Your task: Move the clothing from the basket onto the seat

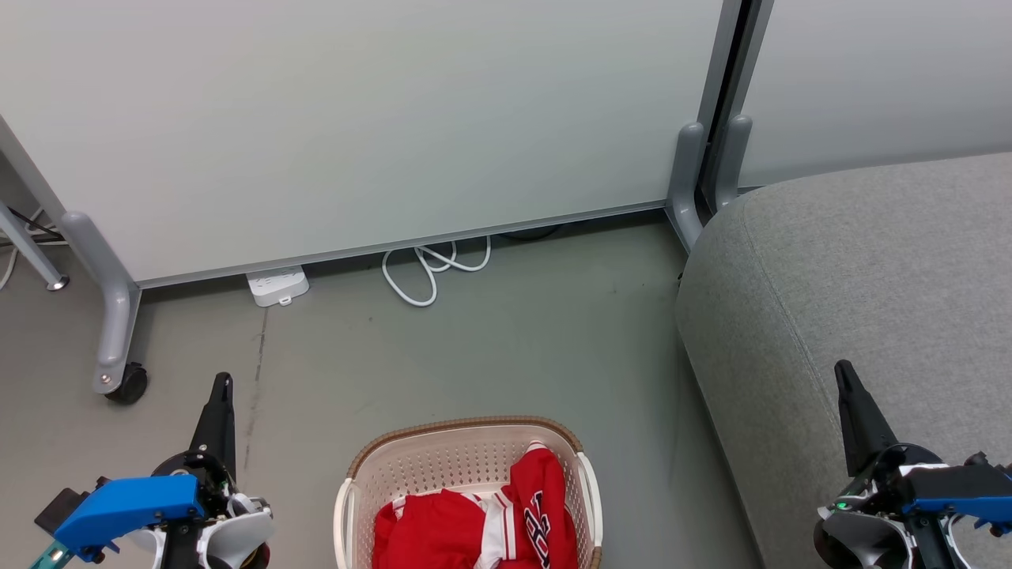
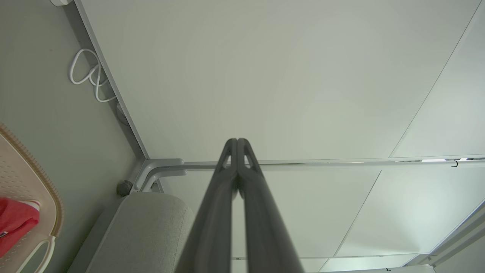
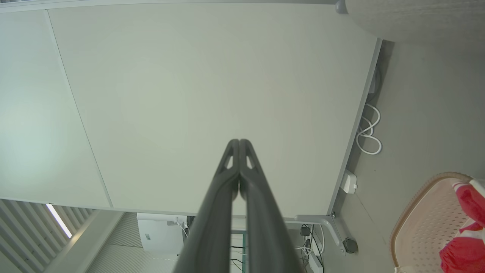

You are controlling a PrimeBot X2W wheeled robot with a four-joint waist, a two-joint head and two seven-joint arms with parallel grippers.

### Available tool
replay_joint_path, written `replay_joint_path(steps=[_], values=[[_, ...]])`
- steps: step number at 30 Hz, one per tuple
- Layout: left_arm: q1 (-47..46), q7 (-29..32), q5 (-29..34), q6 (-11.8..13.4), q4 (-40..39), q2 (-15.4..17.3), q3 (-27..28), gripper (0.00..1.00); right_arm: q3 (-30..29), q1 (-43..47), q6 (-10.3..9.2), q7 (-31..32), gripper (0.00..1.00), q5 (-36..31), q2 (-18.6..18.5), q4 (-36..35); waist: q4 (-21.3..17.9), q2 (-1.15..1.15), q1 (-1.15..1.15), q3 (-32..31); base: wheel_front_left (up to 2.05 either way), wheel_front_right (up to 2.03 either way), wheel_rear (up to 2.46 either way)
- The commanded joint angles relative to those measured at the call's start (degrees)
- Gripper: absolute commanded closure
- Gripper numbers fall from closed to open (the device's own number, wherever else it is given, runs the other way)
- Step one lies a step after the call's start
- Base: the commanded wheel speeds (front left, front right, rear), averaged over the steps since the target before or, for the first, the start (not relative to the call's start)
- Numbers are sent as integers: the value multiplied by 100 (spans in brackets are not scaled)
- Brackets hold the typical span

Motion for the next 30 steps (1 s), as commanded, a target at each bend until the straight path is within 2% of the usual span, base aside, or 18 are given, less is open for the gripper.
replay_joint_path(steps=[1, 29, 30], values=[[-59, 17, -12, -26, -23, 8, 5, 100, -4, -67, 4, 14, 100, 15, 9, -18, 0, 0, 0, 0, 0, 0, 0], [-59, 16, -12, -26, -23, 8, 5, 100, -4, -67, 4, 14, 100, 15, 9, -18, 0, 0, 0, 0, 0, 0, 0], [7, -3, 1, 1, 19, -3, -1, 0, 2, 12, 1, -2, 0, -1, 2, 12, 0, 0, 0, 0, 0, 0, 0]])
